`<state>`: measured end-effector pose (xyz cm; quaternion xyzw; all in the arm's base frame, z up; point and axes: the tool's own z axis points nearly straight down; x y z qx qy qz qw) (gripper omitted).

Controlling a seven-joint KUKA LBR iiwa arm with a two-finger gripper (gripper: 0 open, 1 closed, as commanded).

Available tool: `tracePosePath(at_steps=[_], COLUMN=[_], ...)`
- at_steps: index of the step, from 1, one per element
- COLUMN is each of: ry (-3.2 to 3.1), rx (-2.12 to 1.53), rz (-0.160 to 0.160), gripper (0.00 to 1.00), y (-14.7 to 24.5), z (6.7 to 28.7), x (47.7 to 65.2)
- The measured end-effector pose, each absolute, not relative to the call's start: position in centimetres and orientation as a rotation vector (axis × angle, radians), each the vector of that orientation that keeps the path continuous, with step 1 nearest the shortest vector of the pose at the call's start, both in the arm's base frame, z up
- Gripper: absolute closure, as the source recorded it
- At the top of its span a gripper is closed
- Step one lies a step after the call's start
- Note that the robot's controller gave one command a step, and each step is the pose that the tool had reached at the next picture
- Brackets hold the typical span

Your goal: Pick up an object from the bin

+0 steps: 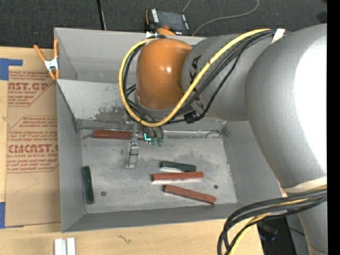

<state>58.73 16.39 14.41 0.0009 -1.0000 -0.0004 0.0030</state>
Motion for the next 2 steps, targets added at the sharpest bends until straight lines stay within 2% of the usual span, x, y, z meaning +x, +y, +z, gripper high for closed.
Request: tracePosePath(at_steps=[1, 2], ry=[-3.14, -3.127], rx=[-0.196, -0.207], rz=[-0.002, 0.007], gripper=[0.0, 0.0], y=[12.7, 5.7], z=[18.9, 10.3], x=[59.4, 57.2])
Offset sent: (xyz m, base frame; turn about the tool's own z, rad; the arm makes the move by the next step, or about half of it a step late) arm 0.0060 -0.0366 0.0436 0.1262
